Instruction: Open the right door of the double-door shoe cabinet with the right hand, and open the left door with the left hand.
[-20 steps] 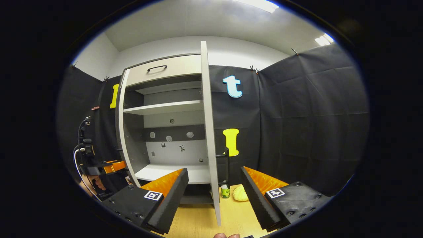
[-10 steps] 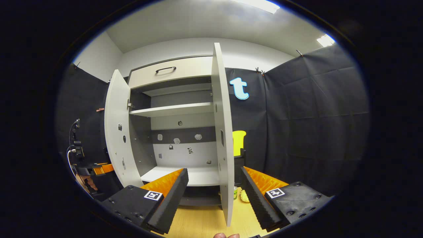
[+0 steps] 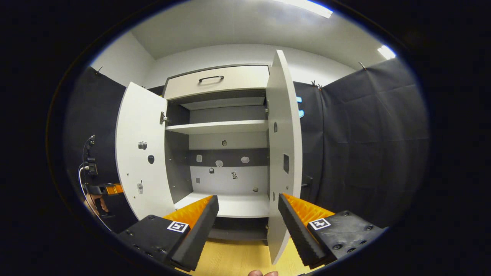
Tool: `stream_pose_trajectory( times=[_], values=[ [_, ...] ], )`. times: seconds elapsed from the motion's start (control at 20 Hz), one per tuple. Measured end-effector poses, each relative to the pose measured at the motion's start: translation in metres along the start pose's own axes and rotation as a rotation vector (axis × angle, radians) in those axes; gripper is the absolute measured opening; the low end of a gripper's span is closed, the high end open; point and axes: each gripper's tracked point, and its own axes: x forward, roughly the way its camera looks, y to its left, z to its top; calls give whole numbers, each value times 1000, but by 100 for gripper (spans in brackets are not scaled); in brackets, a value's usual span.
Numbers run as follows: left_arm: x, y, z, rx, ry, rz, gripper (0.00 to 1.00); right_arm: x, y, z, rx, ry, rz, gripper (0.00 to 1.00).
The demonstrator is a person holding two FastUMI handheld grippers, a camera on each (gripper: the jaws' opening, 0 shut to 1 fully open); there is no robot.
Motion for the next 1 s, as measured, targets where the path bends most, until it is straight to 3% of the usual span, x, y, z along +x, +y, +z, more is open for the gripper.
stream_pose_trajectory(
  times=[0.05,0.1,0.35,0.55,0.85,1.0],
  values=[
    [-3,-2,1,-1,-6,-13,12,-2,1,0,-1,2,5,98],
    [-3,-1,1,-2,-8,-18,8,-4,3,0,0,4,10,98],
    [-5,-3,5,-22,-17,-23,10,-7,6,-5,5,16,14,98],
    [-11,5,13,12,-40,12,12,-4,5,-6,4,17,19,98],
    [-25,15,24,62,-72,85,26,4,0,-5,8,26,19,98],
    [-29,12,30,81,-91,98,59,7,-2,-6,14,28,23,98]
  ],
)
